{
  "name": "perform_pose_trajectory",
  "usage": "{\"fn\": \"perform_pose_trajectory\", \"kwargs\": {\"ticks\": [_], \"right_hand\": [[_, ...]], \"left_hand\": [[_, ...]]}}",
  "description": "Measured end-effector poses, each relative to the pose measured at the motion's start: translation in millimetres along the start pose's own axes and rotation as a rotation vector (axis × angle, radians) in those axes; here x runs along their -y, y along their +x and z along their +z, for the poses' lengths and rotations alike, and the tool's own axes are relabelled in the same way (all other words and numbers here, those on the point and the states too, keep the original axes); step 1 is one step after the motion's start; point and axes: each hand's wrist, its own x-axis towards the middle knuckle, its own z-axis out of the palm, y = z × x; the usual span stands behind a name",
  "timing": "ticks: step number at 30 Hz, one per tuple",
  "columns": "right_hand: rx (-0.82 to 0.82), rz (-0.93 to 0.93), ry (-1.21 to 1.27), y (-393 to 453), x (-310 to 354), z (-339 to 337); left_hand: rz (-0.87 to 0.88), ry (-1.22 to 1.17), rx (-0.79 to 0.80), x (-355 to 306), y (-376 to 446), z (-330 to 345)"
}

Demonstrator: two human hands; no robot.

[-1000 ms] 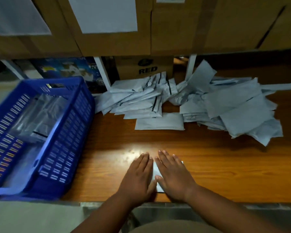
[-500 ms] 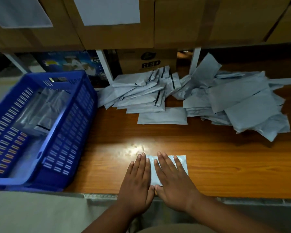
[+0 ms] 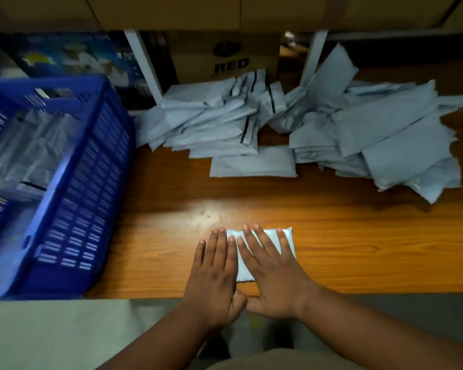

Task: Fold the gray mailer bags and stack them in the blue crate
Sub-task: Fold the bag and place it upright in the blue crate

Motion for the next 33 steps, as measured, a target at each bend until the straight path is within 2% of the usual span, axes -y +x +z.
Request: {"fn": "perform_pose_trajectory", "kwargs": {"ticks": [6,9,11,15,19,22,26,33], "right_hand": [[0.11,-0.015,0.07,2.7,-3.2,-6.6],[0.216,-0.036,0.064,9.2,-10.8,-21.2],[0.207,-0.054,0.052,13.0,-16.5,-30.6],[0.109,-0.025,0.056,22.1,-20.2,-52.8],[0.111,0.049,0.001,30.9,-23.2,-67.9],[0.109,0.069,0.006,36.8,-30.2,-79.6],[0.089,0.046,0.155,50.4,-44.0,-98.0],[-0.024,-0.031,0.255,91.1,-51.7,-156.4]], "left_hand": [[-0.057,-0.032,0.062,-1.1,-0.4,-8.2],[-0.059,-0.057,-0.02,-0.4,10.5,-26.6],[-0.085,-0.029,-0.042,1.8,23.1,-43.9],[-0.184,0.037,0.132,6.2,48.4,-67.7],[-0.235,0.039,0.229,6.2,60.4,-77.0],[-0.244,-0.069,0.192,12.0,66.3,-84.2],[-0.245,-0.328,0.1,27.7,62.5,-104.7],[-0.204,-0.37,-0.081,59.2,44.0,-184.8]]}}
